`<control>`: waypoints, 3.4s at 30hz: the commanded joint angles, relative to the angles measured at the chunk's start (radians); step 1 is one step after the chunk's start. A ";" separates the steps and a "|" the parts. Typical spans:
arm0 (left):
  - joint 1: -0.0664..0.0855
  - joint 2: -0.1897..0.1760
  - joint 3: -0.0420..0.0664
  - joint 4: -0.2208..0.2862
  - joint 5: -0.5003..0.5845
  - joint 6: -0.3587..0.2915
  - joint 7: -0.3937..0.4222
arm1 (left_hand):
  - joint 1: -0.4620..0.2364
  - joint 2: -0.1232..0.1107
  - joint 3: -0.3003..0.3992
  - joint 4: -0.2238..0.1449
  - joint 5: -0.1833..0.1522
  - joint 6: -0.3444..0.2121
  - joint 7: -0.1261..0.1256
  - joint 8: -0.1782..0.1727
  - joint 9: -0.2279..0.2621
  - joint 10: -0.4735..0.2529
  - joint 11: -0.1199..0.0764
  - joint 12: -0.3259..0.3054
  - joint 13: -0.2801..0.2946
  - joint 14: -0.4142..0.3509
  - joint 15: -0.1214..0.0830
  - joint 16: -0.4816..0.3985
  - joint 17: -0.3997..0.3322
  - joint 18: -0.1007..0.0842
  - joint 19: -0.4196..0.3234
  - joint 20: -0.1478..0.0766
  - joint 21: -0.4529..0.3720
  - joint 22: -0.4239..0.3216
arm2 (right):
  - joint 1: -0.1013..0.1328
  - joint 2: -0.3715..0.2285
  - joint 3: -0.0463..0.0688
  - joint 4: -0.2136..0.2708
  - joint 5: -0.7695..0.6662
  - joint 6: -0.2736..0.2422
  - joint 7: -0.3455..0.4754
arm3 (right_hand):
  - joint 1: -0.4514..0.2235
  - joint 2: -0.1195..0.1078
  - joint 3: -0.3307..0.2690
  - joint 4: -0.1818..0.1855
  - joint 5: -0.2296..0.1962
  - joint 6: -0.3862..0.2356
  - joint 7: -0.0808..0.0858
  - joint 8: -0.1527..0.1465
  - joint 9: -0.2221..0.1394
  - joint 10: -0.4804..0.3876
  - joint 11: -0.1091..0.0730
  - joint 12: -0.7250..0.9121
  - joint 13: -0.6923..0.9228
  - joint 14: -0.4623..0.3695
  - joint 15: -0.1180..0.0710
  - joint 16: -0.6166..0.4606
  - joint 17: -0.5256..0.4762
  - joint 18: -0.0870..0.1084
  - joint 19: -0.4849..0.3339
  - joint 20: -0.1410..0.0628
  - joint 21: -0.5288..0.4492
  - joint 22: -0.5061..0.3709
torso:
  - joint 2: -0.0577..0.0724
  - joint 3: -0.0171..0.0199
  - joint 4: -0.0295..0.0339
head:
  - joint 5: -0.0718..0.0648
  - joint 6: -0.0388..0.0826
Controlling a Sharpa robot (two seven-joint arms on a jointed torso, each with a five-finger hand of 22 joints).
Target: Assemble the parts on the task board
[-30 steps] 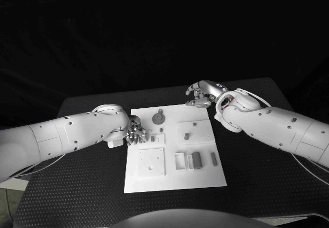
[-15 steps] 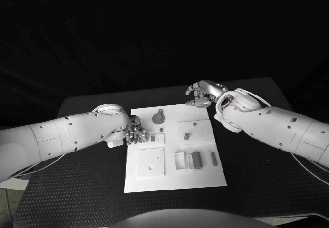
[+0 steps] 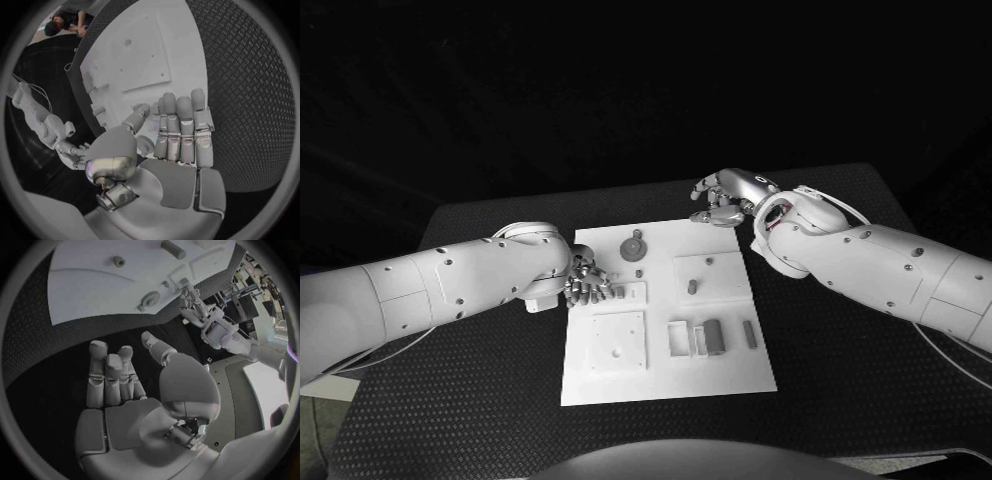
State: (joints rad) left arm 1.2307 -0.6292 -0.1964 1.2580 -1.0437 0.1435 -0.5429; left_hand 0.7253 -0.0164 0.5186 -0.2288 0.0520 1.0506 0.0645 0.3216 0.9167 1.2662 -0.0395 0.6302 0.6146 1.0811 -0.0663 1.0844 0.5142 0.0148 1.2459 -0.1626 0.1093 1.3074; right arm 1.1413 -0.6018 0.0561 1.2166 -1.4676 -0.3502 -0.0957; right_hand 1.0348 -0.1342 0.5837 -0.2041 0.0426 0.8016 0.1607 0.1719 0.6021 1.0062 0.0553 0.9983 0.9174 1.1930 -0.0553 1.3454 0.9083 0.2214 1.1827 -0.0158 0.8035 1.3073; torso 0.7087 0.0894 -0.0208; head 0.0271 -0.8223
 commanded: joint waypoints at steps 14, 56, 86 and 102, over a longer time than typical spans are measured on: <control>-0.011 -0.006 -0.007 -0.006 0.010 -0.063 0.005 | -0.013 0.001 -0.004 0.004 -0.004 -0.007 0.004 -0.007 0.001 -0.005 0.003 0.002 0.002 -0.007 -0.002 0.005 -0.002 0.009 0.000 -0.002 -0.002 0.020 | 0.000 0.000 0.000 0.000 0.000 0.016 0.002 | -0.005 0.004 -0.002 0.003 0.006 -0.001 0.009 -0.004 -0.002 -0.006 -0.001 0.002 -0.002 0.007 0.000 -0.005 0.001 0.040 0.001 -0.009 -0.005 0.018 | 0.000 0.0000 0.0000 | 0.000 0.002; 0.005 -0.020 0.091 0.003 0.165 -0.305 0.157 | 0.006 -0.024 -0.043 -0.059 -0.002 -0.121 0.061 -0.096 -0.045 -0.107 0.058 -0.071 -0.032 -0.101 0.042 -0.066 -0.049 0.002 -0.106 0.037 -0.044 -0.015 | -0.003 -0.002 0.000 -0.010 0.000 0.014 0.002 | -0.005 0.004 -0.002 0.003 0.006 -0.001 0.009 -0.004 -0.002 -0.007 0.000 0.003 -0.003 0.007 0.000 -0.005 0.001 0.040 0.001 -0.009 -0.005 0.018 | 0.000 0.0001 0.0002 | -0.004 0.014; -0.027 0.028 -0.028 0.014 -0.437 -0.525 0.536 | 0.467 -0.109 0.057 -0.060 0.019 -0.121 0.079 -0.155 -0.230 -0.216 0.162 -0.478 -0.334 0.002 0.077 -0.085 0.016 0.059 -0.035 0.072 0.044 -0.126 | -0.007 0.000 0.000 -0.015 0.000 0.013 0.004 | -0.005 0.005 -0.002 0.003 0.006 -0.001 0.009 -0.005 -0.002 -0.006 0.000 0.004 -0.004 0.007 0.000 -0.005 0.001 0.040 0.002 -0.009 -0.005 0.018 | 0.001 -0.0010 -0.0002 | -0.014 0.020; -0.040 0.063 -0.031 -0.031 -0.476 -0.496 0.506 | 0.470 -0.109 0.044 -0.058 0.007 -0.133 0.090 -0.166 -0.272 -0.198 0.159 -0.527 -0.361 0.038 0.072 0.010 0.068 0.087 0.020 0.066 0.103 -0.041 | -0.008 0.002 0.000 -0.014 0.000 0.012 0.004 | -0.005 0.005 -0.002 0.003 0.006 -0.001 0.009 -0.005 -0.002 -0.007 0.000 0.004 -0.004 0.007 0.000 -0.005 0.001 0.040 0.002 -0.009 -0.005 0.018 | 0.001 0.0012 -0.0009 | -0.019 0.017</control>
State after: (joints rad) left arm 1.1917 -0.5703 -0.2277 1.2283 -1.4938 -0.3650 -0.0271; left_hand 1.1935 -0.1250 0.5707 -0.2863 0.0646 0.9199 0.1499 0.1588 0.6459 1.0686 0.1154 0.1078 0.2548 1.1112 0.0065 1.0918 0.5817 0.0309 1.2585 -0.0961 0.2094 1.2651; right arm 1.1342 -0.6011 0.0561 1.2014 -1.4673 -0.3448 -0.0960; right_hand 1.0349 -0.1342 0.5838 -0.2041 0.0426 0.8017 0.1607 0.1719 0.6006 1.0061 0.0553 0.9973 0.9152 1.1930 -0.0553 1.3454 0.9087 0.2213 1.1820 -0.0168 0.8035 1.3073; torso 0.7098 0.0902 -0.0221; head 0.0093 -0.8054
